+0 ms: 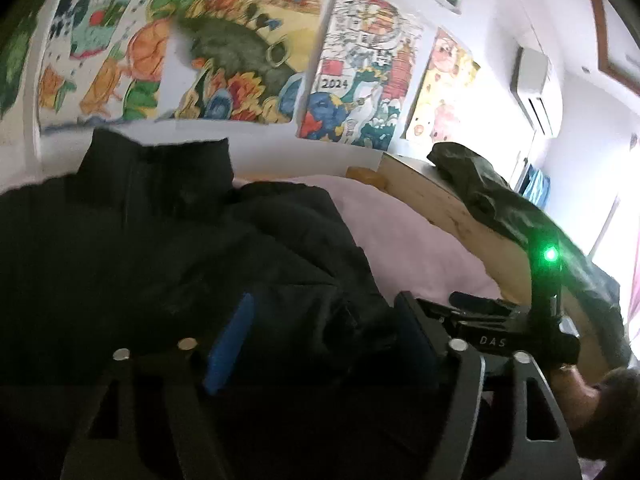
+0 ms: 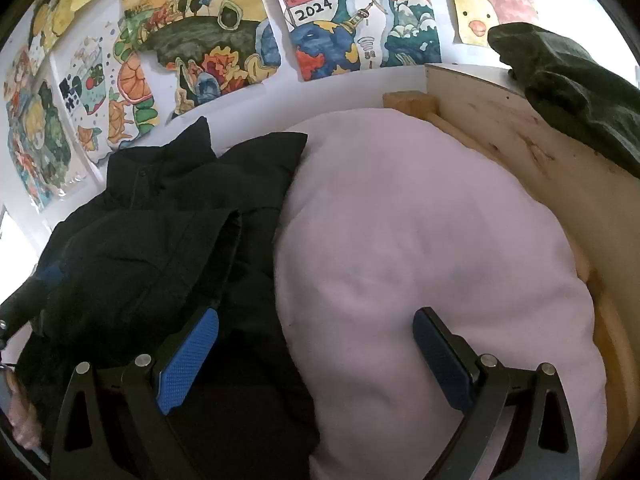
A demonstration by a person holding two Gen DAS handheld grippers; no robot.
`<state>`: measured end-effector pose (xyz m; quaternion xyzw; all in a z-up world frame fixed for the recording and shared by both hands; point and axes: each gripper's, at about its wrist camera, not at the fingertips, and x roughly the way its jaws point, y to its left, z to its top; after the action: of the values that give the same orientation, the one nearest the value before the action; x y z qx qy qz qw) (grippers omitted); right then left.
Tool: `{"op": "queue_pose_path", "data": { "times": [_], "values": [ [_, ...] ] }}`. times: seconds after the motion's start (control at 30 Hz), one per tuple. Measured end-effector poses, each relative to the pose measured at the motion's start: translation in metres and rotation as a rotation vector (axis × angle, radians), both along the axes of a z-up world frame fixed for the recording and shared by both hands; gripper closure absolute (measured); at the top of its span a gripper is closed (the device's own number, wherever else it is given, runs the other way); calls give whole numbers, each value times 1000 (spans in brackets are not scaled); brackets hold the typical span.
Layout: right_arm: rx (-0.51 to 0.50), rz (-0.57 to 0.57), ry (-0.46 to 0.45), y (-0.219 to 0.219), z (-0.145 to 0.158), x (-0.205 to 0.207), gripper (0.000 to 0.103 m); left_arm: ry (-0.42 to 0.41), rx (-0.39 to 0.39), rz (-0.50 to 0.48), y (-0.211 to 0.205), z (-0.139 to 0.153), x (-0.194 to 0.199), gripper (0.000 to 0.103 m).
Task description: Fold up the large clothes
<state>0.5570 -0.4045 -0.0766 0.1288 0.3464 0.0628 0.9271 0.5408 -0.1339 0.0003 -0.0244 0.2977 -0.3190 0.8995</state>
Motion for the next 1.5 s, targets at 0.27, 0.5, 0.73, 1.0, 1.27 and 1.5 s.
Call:
{"op": "queue_pose_path", "data": {
  "times": [0.27, 0.5, 0.73, 1.0, 1.27, 1.5],
  "values": [
    [84, 28, -28, -2, 8, -1, 4, 16, 9, 128, 62, 17, -1, 21],
    [123, 96, -54, 17, 20, 6, 4, -66, 68, 342, 158, 31, -11, 21],
    [102, 161, -49, 51, 25, 25, 23, -46, 89, 631, 263, 9, 0, 13],
    [67, 183, 16, 76, 21, 40, 98, 160, 65, 656, 292, -35, 33, 13],
    [-65, 111, -107, 61, 57, 42, 99, -31, 155, 613, 261, -13, 27, 13],
    [-249, 114, -24, 82, 16, 60, 99, -61, 265, 568, 223, -26, 61, 13]
  ]
}}
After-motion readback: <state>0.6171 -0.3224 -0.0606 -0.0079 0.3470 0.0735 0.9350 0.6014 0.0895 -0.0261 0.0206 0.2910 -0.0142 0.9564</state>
